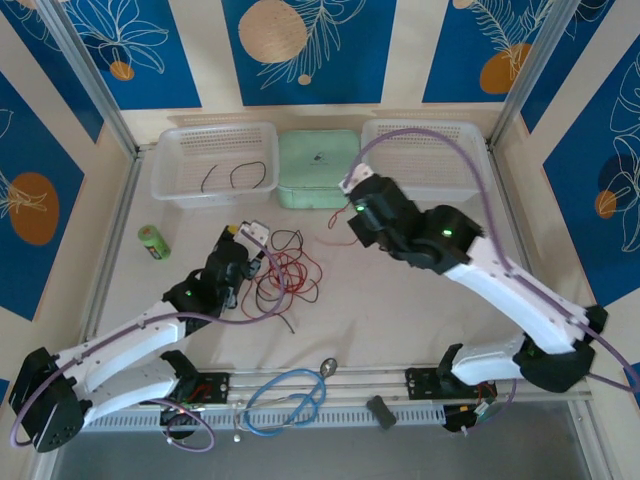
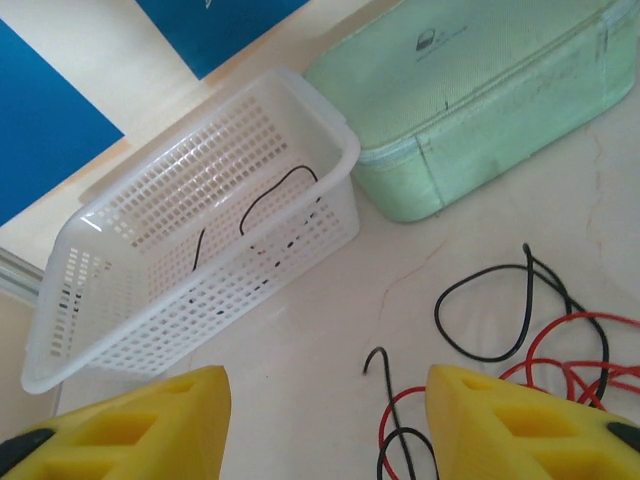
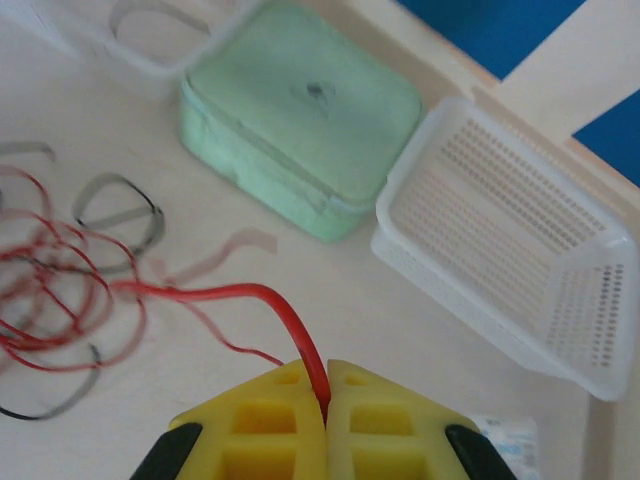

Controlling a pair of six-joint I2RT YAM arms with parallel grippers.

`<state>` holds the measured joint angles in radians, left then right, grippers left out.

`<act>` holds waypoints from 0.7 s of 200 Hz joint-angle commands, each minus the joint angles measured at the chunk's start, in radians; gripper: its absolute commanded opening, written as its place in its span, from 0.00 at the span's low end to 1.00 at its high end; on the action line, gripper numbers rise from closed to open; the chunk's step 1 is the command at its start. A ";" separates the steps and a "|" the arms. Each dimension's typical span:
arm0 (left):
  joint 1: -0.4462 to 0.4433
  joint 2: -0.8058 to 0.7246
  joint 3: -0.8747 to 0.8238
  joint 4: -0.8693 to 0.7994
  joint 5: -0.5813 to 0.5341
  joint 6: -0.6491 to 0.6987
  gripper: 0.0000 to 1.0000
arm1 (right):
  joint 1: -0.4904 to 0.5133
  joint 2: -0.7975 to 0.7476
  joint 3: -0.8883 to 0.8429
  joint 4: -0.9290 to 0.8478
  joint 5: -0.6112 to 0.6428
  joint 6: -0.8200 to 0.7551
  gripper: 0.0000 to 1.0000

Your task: Untangle the cables

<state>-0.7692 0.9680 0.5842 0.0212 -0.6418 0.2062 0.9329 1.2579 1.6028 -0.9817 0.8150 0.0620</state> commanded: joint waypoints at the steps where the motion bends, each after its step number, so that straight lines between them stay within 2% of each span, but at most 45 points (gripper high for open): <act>1: 0.007 0.031 -0.015 0.037 -0.034 -0.033 0.54 | -0.031 -0.067 0.068 -0.020 -0.133 0.052 0.00; 34: 0.009 0.052 -0.009 0.044 -0.005 -0.045 0.54 | -0.087 -0.089 0.155 -0.079 -0.168 0.068 0.00; 59: 0.010 0.042 -0.012 0.043 0.044 -0.070 0.57 | -0.186 -0.075 0.232 -0.114 -0.177 0.067 0.00; 80: 0.008 0.016 -0.012 0.024 0.110 -0.103 0.69 | -0.320 -0.039 0.308 -0.133 -0.226 0.066 0.00; 108: 0.007 -0.042 -0.027 0.013 0.186 -0.146 0.99 | -0.518 0.027 0.378 -0.117 -0.302 0.081 0.00; 129: 0.007 -0.099 -0.047 0.019 0.238 -0.163 1.00 | -0.615 0.077 0.388 -0.087 -0.318 0.106 0.00; 140: 0.006 -0.126 -0.054 0.019 0.250 -0.176 1.00 | -0.657 0.088 0.350 -0.016 -0.322 0.111 0.00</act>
<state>-0.7677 0.9009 0.5541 0.0269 -0.4698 0.0765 0.3428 1.3140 1.9774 -1.0786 0.5453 0.1398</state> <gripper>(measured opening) 0.997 0.050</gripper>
